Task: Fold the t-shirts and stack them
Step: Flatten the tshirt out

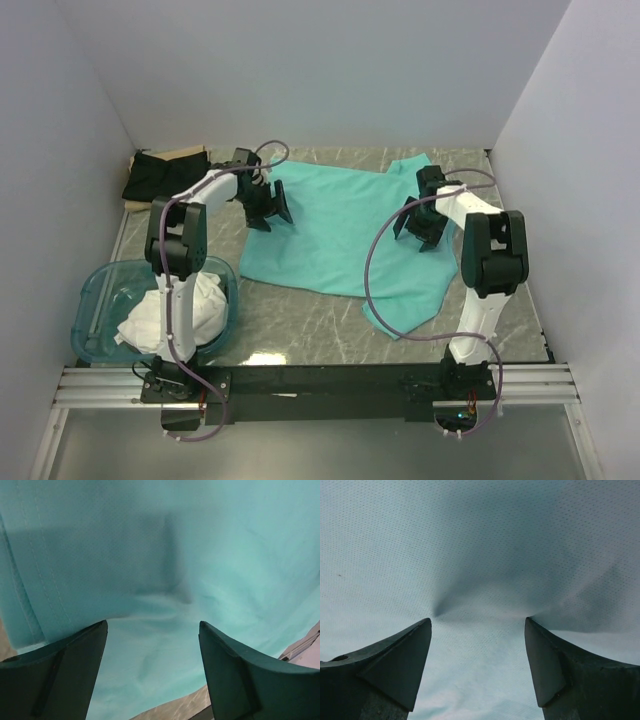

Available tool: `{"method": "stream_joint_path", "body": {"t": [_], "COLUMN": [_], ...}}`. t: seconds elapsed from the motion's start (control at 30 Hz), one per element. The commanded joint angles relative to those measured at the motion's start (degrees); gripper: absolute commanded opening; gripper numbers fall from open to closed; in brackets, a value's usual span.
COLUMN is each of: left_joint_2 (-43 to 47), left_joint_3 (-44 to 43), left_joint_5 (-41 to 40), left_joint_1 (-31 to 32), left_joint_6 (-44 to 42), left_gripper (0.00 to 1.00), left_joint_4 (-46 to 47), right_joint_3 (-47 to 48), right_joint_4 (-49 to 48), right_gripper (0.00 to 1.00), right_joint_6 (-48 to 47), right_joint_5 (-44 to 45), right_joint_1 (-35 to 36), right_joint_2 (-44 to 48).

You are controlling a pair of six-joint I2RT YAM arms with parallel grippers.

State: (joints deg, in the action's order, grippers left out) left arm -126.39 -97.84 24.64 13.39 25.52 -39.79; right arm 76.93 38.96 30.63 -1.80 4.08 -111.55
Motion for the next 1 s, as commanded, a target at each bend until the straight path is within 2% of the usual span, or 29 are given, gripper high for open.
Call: {"method": "stream_joint_path", "body": {"t": [0.0,0.2,0.37,0.63,0.83,0.97], "left_joint_2": [-5.09,-11.24,-15.11,-14.07,-1.18,6.49], "left_joint_3": [-4.09,-13.05,-16.50,-22.92,-15.73,-4.85], "left_joint_5": [-2.41,-0.21,3.30,8.84,2.61,-3.27], "left_joint_1": [0.32,1.03,1.11,2.17,2.08,1.99], "left_joint_6": [-1.79,-1.70,-2.40,-2.14,0.32,0.94], "left_gripper": [0.81,0.81,0.81,0.82,0.83,0.83], "left_joint_4": [0.24,-0.03,2.60,8.75,14.55,15.45], "right_joint_3": [4.36,12.10,20.36,30.46,33.99,35.05], "right_joint_4": [2.34,5.94,9.63,13.07,12.55,12.37], "right_gripper": [0.82,0.82,0.82,0.82,0.82,0.82], "right_joint_6": [0.13,-0.49,-1.01,-2.94,-3.65,-3.83], "right_joint_5": [4.35,4.00,3.56,1.98,-0.39,-0.74], "right_joint_1": [-0.91,-2.75,-3.81,-6.54,-6.62,-6.62], "right_joint_2": [-3.85,-8.77,-13.52,-18.35,-17.57,-15.99]}}
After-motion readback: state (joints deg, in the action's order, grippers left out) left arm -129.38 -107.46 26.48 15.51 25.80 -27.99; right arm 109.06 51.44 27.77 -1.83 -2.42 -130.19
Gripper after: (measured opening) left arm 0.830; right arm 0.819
